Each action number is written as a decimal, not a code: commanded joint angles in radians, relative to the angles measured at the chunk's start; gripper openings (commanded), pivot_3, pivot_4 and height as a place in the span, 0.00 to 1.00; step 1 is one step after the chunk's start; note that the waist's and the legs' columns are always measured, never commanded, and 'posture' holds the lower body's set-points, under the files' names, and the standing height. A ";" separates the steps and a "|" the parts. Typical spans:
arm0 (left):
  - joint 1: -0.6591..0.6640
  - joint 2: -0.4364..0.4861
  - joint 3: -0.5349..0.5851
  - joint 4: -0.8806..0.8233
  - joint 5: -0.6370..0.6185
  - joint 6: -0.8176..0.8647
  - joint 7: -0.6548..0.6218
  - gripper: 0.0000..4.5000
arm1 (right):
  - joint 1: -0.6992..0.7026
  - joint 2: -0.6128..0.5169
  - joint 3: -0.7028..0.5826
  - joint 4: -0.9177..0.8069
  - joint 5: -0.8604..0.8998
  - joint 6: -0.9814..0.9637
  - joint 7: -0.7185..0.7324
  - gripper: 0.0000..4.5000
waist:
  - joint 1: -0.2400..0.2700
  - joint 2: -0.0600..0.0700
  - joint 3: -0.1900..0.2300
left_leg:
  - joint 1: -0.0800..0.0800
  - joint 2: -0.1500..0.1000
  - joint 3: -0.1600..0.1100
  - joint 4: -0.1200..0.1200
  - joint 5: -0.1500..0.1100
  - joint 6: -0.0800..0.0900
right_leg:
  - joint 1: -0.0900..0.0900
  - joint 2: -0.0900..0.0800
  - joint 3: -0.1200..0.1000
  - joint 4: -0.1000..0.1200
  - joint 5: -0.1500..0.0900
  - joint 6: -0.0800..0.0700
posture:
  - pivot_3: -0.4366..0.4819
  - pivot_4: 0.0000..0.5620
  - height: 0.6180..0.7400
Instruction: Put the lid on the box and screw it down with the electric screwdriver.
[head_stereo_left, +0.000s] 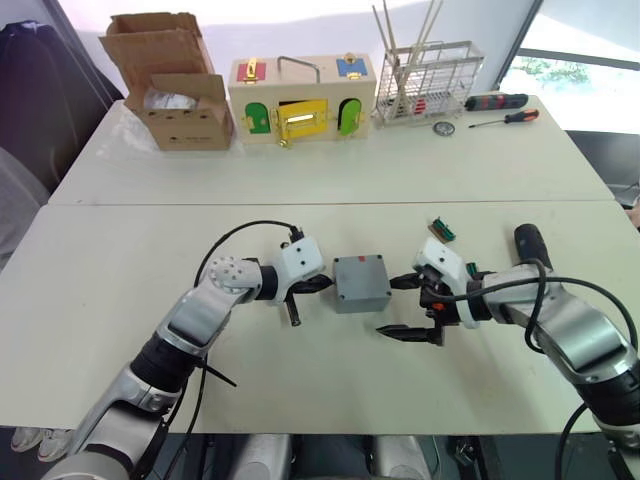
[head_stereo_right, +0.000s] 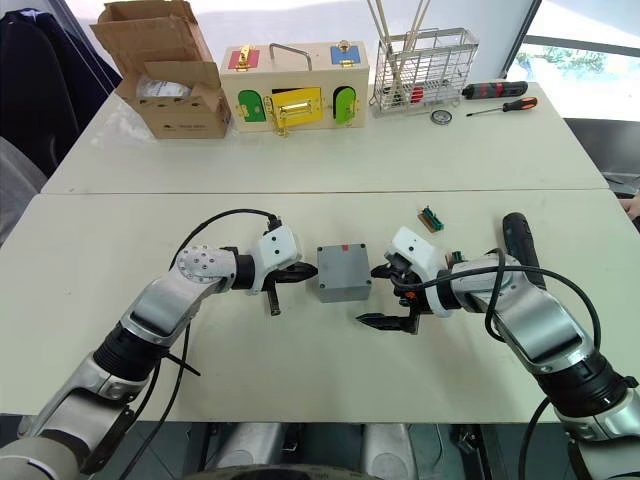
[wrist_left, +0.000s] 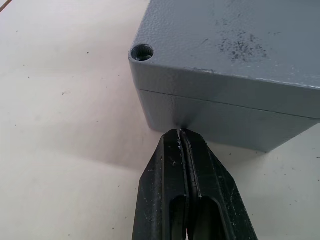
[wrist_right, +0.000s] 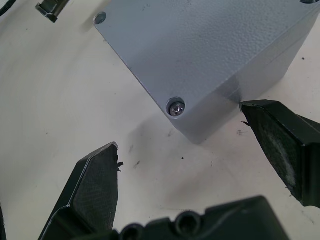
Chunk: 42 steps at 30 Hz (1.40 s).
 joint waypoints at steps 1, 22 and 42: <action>-0.004 0.011 0.011 -0.050 -0.015 -0.008 -0.026 0.00 | 0.002 -0.021 -0.063 -0.038 0.008 0.002 -0.012 0.99 | 0.000 0.000 0.000 | 0.000 0.000 0.000 0.000 0.000 0.000 | 0.000 0.000 0.000 0.000 0.000 0.000 | 0.48 0.27 0.95; -0.028 0.091 0.217 -0.298 -0.338 0.226 -0.068 0.00 | -0.125 0.071 -0.319 0.526 -0.082 -0.198 -0.203 0.61 | -0.010 0.000 -0.001 | 0.001 0.000 0.002 -0.002 0.000 0.000 | -0.001 0.000 0.001 0.000 0.000 0.000 | 0.48 0.27 0.95; 0.012 0.090 0.200 -0.347 -0.367 0.252 -0.014 0.00 | -0.290 0.204 -0.289 0.824 -0.144 -0.387 -0.195 0.45 | -0.025 0.000 -0.001 | 0.001 0.000 0.002 -0.001 0.000 0.000 | -0.001 0.000 0.001 0.000 0.000 0.000 | 0.48 0.27 0.95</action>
